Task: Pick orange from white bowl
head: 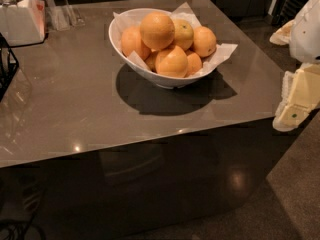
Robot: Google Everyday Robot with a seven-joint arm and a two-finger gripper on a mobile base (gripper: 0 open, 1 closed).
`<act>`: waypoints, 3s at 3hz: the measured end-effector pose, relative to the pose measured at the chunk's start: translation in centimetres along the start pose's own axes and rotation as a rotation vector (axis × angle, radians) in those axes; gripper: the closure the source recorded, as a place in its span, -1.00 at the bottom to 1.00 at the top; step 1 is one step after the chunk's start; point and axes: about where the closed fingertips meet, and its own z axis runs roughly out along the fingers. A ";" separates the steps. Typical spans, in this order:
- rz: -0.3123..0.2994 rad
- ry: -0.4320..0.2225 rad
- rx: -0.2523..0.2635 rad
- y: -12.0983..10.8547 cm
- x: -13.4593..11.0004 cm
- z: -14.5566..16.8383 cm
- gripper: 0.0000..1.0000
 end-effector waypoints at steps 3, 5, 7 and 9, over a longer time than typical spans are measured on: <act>-0.065 -0.274 -0.097 -5.9 -6.4 1.5 -1.00; -0.096 -0.455 -0.140 -11.5 -12.3 2.8 -1.00; -0.150 -0.551 -0.182 -12.6 -16.6 5.5 -1.00; -0.188 -0.611 -0.237 -13.8 -21.5 8.3 -1.00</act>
Offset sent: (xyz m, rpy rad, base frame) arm 0.0700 0.0355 0.0281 0.3244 -0.0368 0.1291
